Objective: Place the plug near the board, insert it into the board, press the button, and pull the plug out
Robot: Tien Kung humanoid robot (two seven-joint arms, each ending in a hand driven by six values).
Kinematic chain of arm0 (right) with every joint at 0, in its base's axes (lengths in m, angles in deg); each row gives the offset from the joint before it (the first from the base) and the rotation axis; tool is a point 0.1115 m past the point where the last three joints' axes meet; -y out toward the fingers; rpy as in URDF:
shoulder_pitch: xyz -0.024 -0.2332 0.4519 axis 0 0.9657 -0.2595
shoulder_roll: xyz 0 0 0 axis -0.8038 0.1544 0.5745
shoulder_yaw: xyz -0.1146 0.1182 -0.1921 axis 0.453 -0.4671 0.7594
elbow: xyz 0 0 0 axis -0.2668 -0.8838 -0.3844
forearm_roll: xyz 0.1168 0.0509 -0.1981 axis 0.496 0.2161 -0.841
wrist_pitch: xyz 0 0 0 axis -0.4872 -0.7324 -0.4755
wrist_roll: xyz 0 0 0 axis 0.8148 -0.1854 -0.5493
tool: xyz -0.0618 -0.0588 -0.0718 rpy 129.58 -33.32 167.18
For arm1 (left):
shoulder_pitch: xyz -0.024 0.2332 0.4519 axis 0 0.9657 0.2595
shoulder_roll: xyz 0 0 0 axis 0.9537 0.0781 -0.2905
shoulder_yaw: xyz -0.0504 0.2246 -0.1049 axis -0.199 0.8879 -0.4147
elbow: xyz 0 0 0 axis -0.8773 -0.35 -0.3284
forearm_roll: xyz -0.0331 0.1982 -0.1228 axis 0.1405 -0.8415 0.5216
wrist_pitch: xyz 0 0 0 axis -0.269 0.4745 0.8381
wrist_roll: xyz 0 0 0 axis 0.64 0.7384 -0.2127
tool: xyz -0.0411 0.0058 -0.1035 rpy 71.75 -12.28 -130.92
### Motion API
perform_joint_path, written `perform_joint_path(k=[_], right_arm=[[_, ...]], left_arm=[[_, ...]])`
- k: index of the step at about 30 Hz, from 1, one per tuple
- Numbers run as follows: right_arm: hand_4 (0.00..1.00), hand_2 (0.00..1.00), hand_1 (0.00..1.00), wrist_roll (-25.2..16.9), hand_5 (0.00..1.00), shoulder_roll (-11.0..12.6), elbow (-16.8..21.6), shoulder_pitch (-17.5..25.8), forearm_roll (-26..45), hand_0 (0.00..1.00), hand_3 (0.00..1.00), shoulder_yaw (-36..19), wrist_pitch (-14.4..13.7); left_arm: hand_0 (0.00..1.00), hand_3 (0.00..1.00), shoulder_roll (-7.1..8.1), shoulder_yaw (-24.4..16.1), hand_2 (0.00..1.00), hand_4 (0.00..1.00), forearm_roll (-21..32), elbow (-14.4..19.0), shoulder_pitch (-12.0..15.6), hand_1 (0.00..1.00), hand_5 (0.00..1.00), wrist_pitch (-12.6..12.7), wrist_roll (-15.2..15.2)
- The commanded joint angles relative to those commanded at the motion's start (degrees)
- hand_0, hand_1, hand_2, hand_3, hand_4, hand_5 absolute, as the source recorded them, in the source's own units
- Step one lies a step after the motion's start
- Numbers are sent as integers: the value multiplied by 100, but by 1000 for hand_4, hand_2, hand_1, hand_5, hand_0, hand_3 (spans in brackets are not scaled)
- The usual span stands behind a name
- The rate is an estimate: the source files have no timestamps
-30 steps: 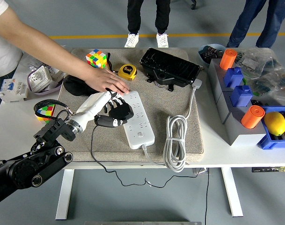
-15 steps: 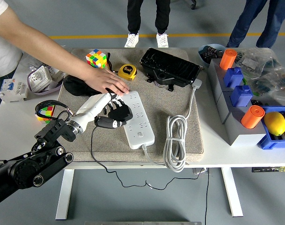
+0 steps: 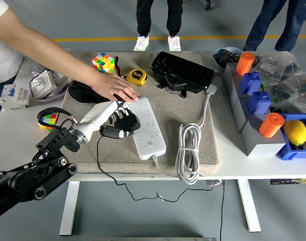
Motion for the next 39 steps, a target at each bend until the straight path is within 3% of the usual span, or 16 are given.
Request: perform_joint_path(k=[11,12,23,24,29,30,39], right_arm=[[720,580,622,-2,260,-1,4,8,-10,615,539,-7,1],[720,581,621,-4,260,-2,4,9,-8,613,539,-9,1],[720,580,622,-5,260,-4,6,5,-13,613,539,-22,4],[720,580,622,-5,260,-4,8,6,-16,614,539,-26,3],[720,580,622,-5,260,-6,8,10,-15,614,539,-23,7],[720,580,622,-4,260,-7,7,10,-14,614,539,-21,7],[721,580,622,-6,260,-6,7,19,-18,614,540,-15,8]], left_arm=[[250,538,0,1,436,834,8,-21,-31,418,28,-44,-32],[264,565,-1,-4,529,862,11,-23,-27,470,39,-53,-36],[274,576,11,-45,547,890,-79,-9,-34,493,61,-212,-155],[340,599,13,-46,566,998,-80,-6,-34,529,181,-220,-158],[340,599,7,-66,566,998,-72,-3,-25,529,181,-226,-148],[399,619,7,-69,567,998,-84,-3,-24,550,229,-226,-152],[417,667,10,-113,588,998,-57,-5,-11,567,282,-219,-155]])
